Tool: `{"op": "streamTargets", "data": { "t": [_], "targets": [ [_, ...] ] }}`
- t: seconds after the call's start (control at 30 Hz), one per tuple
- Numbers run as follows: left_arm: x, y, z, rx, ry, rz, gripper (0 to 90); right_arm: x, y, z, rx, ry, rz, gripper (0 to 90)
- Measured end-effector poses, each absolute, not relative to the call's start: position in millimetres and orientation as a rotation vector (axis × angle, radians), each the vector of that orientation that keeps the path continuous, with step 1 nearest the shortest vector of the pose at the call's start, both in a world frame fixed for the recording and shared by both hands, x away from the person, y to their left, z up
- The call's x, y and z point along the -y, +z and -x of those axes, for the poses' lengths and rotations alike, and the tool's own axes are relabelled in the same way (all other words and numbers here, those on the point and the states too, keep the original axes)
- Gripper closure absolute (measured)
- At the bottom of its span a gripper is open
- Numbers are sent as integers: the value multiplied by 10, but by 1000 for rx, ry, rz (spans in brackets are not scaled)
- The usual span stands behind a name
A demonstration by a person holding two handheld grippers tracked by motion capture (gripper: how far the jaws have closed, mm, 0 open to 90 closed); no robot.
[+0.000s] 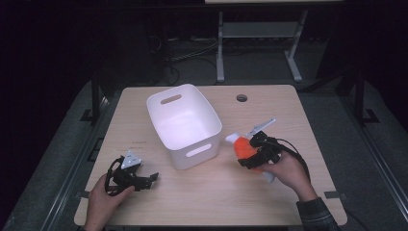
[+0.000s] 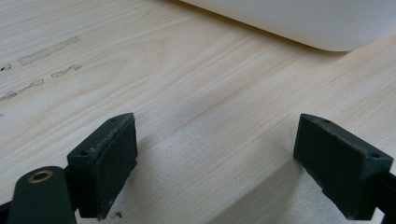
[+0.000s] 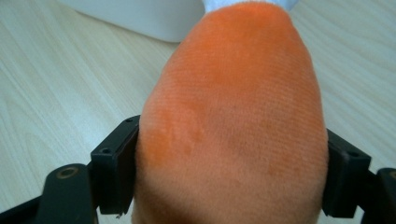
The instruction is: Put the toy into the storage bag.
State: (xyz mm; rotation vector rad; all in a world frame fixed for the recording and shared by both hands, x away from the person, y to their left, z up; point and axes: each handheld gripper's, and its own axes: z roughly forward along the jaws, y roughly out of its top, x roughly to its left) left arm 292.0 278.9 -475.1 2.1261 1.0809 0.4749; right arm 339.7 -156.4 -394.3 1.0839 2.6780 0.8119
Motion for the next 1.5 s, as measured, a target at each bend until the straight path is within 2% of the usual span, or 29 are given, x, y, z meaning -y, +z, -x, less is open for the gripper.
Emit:
{"op": "streamTargets", "data": {
  "t": [0.37,1.5],
  "targets": [
    [-2789,-4751,-2920,-1081,475,-2126,129,1542,-3857,-3497,-2655,842,-1102,220],
    [-2787,-4752,-2920,-1083,475,-2122,129,1367,-3286,-3849,-2576,885,-1103,221]
  ]
}}
